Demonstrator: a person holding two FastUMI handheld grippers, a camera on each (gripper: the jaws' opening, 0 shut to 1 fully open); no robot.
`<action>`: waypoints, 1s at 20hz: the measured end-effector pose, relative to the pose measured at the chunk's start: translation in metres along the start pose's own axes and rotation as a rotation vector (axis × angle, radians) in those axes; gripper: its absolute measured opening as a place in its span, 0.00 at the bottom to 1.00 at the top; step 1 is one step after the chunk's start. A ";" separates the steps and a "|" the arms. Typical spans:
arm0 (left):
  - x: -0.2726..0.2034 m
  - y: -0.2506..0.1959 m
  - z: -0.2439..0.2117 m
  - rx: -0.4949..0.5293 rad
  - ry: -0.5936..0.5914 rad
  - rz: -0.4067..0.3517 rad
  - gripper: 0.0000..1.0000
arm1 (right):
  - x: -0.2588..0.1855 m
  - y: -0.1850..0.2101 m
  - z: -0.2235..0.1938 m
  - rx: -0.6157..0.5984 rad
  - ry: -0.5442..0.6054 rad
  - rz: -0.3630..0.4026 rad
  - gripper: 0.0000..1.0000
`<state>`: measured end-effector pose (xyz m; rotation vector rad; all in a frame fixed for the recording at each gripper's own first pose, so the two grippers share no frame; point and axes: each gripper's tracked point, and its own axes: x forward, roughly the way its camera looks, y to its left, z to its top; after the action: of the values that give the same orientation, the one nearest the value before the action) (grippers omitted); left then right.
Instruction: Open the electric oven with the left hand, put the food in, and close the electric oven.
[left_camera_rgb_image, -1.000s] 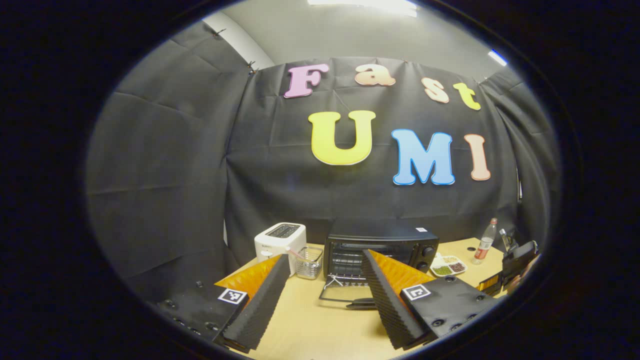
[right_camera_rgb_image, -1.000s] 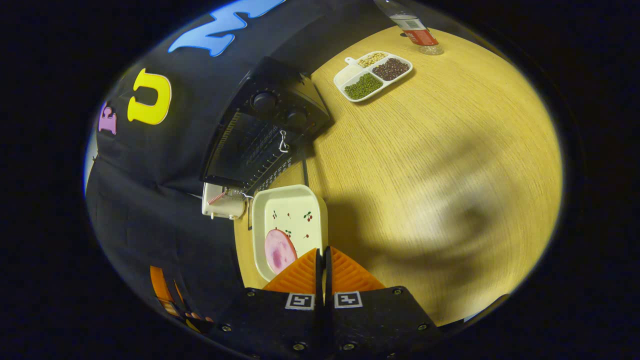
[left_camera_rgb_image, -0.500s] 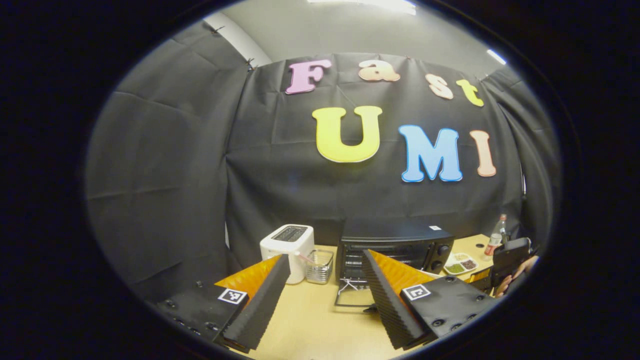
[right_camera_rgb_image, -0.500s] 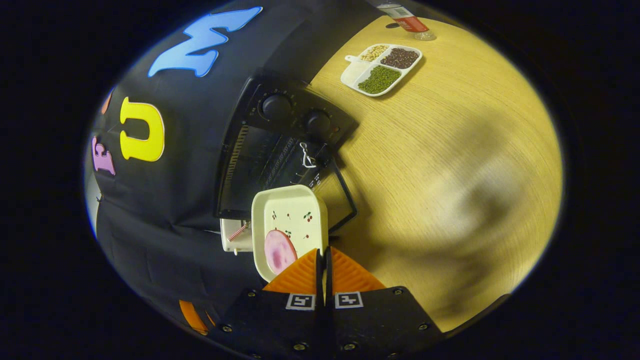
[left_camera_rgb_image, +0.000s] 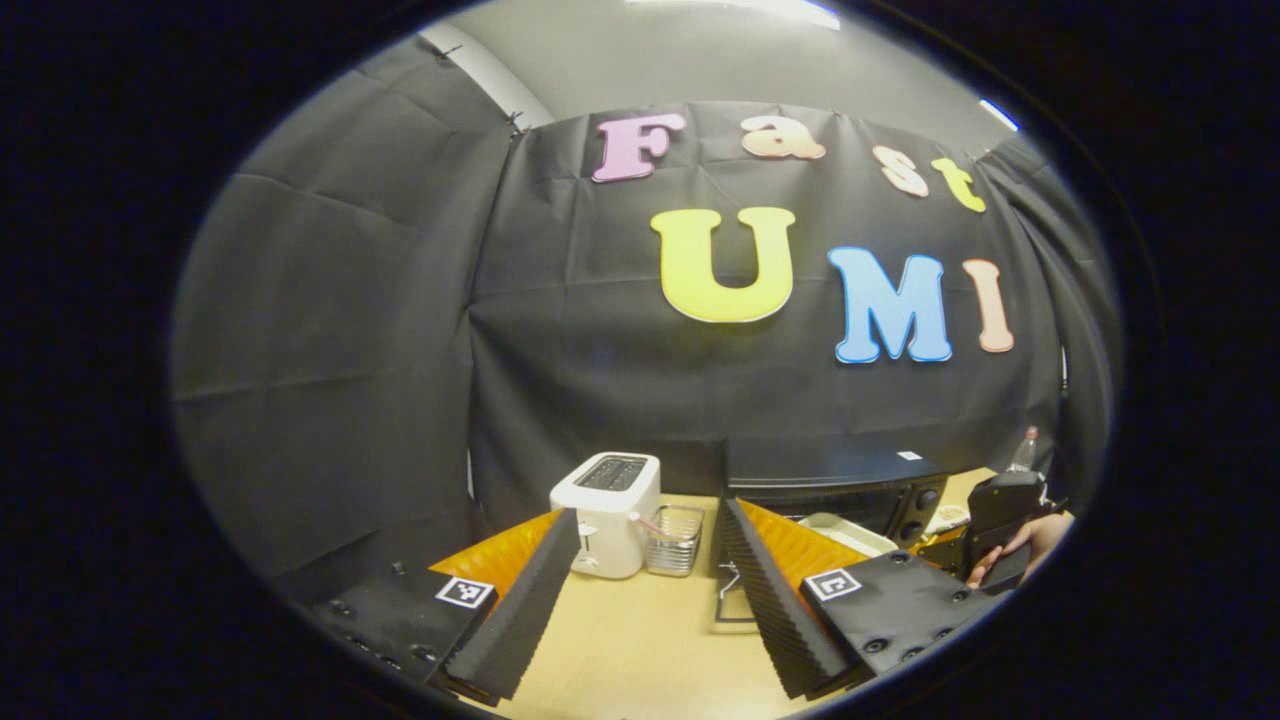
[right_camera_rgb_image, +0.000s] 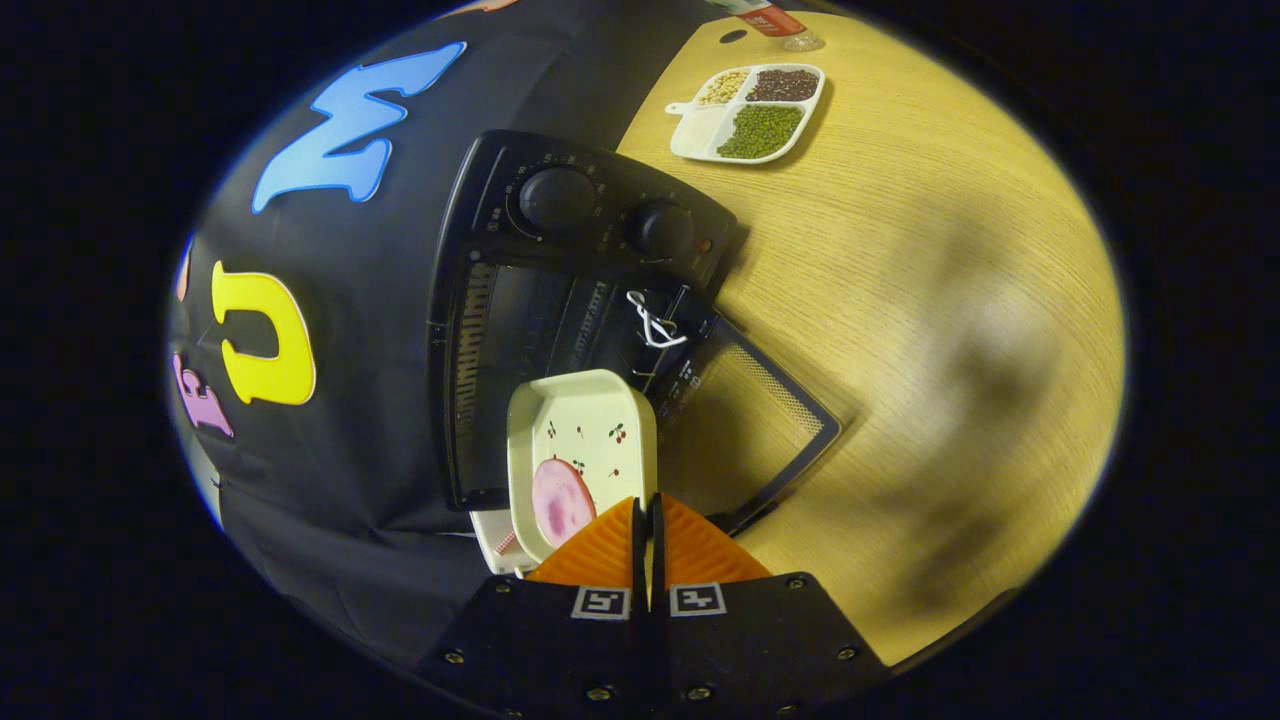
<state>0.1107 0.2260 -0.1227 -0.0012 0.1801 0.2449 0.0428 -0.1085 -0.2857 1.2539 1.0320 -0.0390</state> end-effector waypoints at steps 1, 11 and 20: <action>0.002 0.006 -0.002 0.004 0.004 0.011 0.97 | 0.003 0.000 -0.002 0.005 -0.025 -0.001 0.00; 0.001 0.049 -0.011 0.018 0.038 0.093 0.97 | 0.051 0.030 0.015 0.123 -0.156 0.034 0.01; -0.009 0.065 -0.014 0.033 0.054 0.132 0.92 | 0.083 0.041 0.038 0.196 -0.253 0.046 0.03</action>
<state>0.0842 0.2871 -0.1338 0.0373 0.2382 0.3741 0.1359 -0.0828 -0.3108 1.4094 0.7937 -0.2629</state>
